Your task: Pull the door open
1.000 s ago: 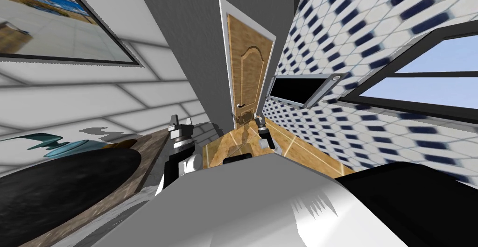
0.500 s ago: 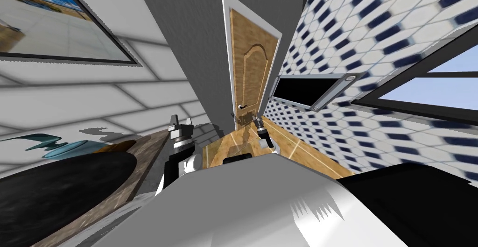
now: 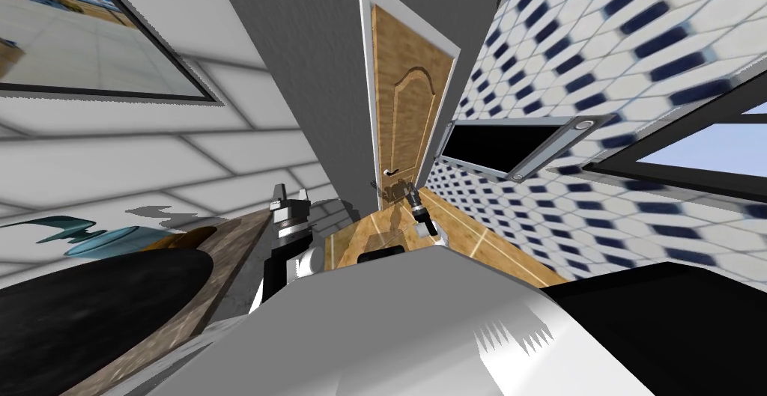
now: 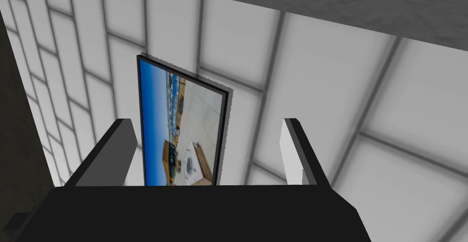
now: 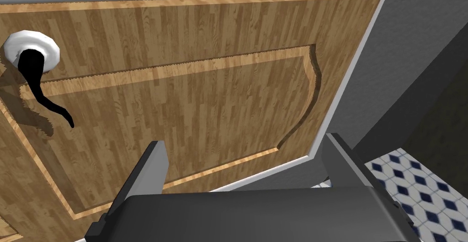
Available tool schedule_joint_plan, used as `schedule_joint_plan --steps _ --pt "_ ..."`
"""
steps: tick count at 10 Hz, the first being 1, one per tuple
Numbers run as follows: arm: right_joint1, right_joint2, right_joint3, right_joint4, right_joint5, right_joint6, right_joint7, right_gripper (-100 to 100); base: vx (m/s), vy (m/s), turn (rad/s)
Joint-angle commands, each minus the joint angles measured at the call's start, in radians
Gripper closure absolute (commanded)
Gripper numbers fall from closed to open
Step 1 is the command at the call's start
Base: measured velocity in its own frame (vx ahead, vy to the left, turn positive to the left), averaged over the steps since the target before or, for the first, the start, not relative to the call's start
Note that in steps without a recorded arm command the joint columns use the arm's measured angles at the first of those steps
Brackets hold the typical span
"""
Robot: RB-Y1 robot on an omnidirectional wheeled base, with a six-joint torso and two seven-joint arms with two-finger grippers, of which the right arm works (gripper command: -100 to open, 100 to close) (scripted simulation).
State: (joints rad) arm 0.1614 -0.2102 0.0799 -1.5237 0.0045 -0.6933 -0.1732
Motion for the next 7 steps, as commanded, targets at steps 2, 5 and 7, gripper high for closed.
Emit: schedule_joint_plan --steps 2,5,7 --pt "-0.031 -0.017 0.002 0.079 0.01 -0.006 -0.019 -100 0.097 -0.022 0.07" --pt "-0.052 -0.028 0.004 0.137 0.017 -0.012 -0.032 -100 0.066 -0.022 0.038" --pt "-0.073 -0.04 0.006 0.189 0.025 -0.017 -0.045 -100 0.093 -0.026 0.073"
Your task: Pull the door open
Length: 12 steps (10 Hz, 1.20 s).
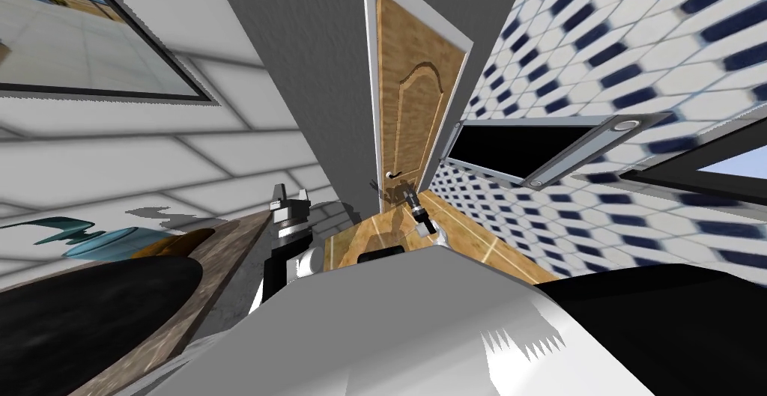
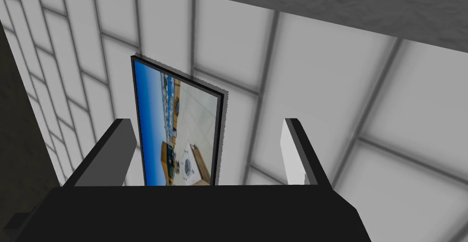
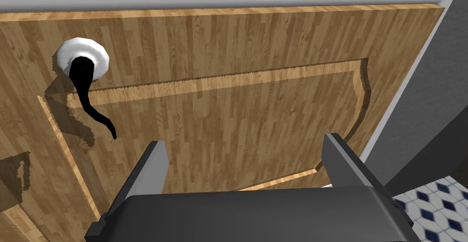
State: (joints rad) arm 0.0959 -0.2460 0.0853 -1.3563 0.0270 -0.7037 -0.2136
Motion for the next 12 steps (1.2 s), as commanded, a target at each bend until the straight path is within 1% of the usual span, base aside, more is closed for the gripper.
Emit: schedule_joint_plan --steps 1,2,9,10,12 --pt "-0.018 -0.01 0.001 0.05 0.006 -0.009 -0.011 -100 0.103 -0.016 0.062" --pt "-0.018 -0.01 0.001 0.056 0.006 -0.009 -0.011 -100 0.066 -0.012 0.021" --pt "-0.084 -0.047 0.008 0.24 0.03 -0.026 -0.054 -100 0.087 -0.025 0.057" --pt "-0.084 -0.047 0.008 0.24 0.03 -0.026 -0.054 -100 0.061 -0.021 0.015" --pt "-0.102 -0.057 0.01 0.289 0.037 -0.031 -0.065 -100 0.057 -0.022 0.043"
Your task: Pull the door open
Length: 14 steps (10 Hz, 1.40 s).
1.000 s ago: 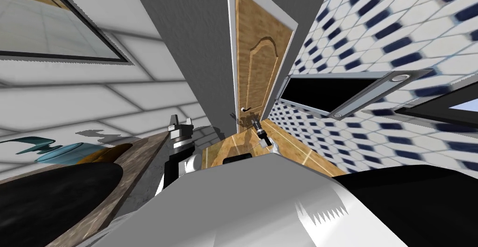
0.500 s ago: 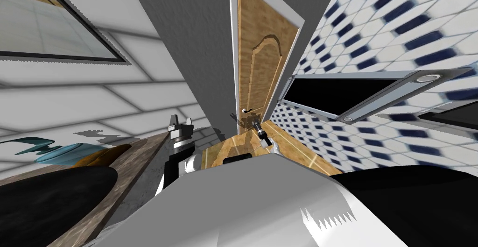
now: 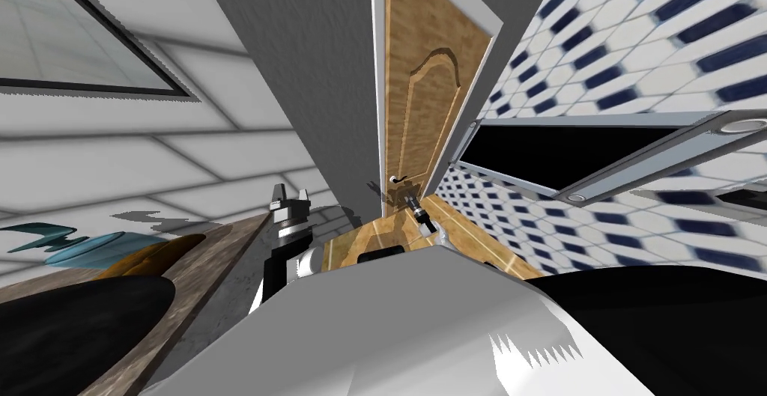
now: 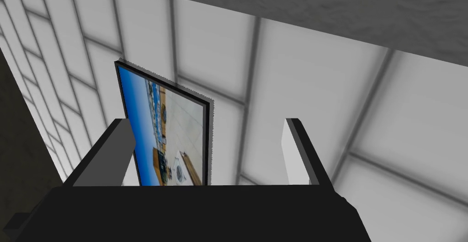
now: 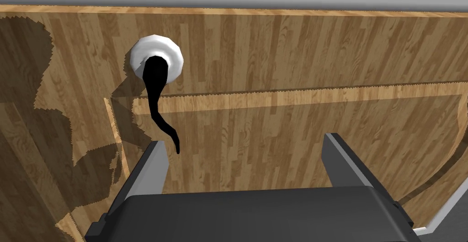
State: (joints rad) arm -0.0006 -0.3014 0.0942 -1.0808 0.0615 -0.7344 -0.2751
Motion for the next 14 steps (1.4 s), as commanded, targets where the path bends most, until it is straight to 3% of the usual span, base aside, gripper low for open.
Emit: schedule_joint_plan --steps 1,12,13,14 --pt "-0.014 -0.007 0.002 0.038 0.005 -0.002 -0.009 -100 0.081 -0.025 0.05" --pt "-0.113 -0.061 0.011 0.311 0.041 -0.027 -0.071 -100 0.118 -0.041 0.056" --pt "-0.106 -0.057 0.011 0.295 0.039 -0.027 -0.066 -100 0.065 -0.025 0.013" --pt "-0.112 -0.06 -0.013 0.319 0.027 -0.03 -0.058 -100 0.044 0.017 0.287"
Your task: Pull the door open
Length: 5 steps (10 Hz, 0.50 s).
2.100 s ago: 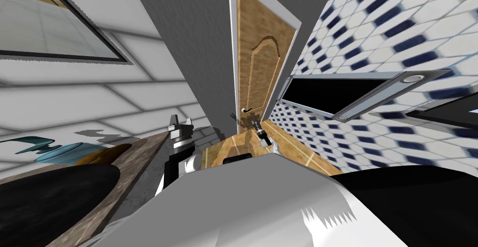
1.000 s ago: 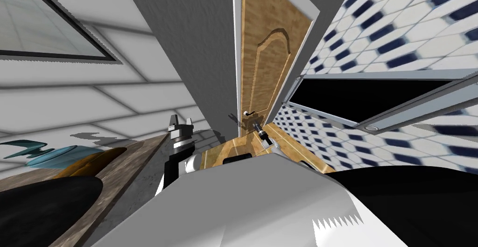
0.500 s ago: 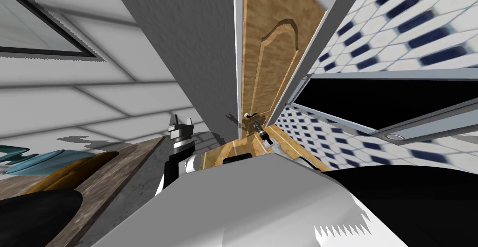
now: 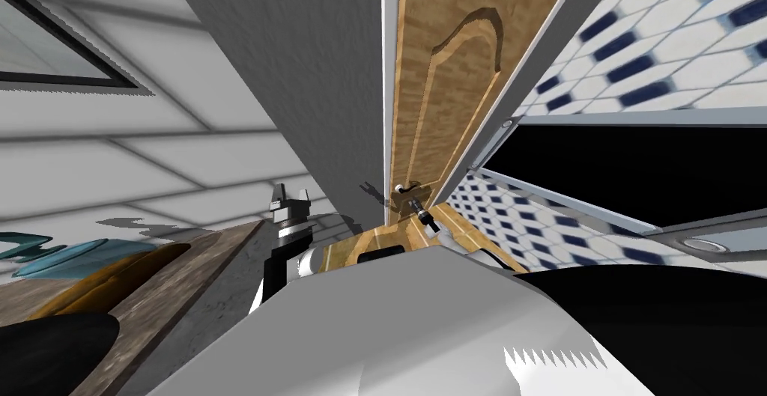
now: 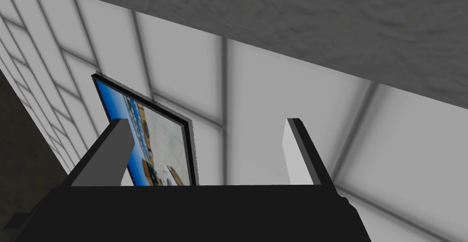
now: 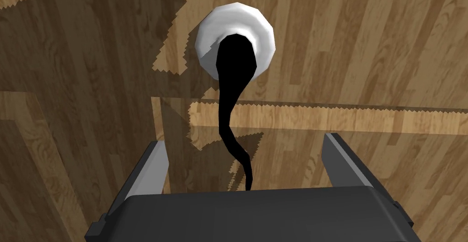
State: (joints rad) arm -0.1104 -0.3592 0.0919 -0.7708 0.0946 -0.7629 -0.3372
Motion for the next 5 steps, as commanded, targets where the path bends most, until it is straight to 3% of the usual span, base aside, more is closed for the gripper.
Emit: schedule_joint_plan --steps 1,2,5 --pt "-0.007 -0.004 -0.033 0.031 -0.018 -0.005 0.013 -100 0.08 0.028 0.394" --pt "-0.014 -0.007 -0.059 0.056 -0.031 -0.008 0.023 -100 0.111 0.024 0.403" --pt "-0.017 -0.008 -0.072 0.068 -0.038 -0.01 0.029 -100 0.042 0.0 0.043"
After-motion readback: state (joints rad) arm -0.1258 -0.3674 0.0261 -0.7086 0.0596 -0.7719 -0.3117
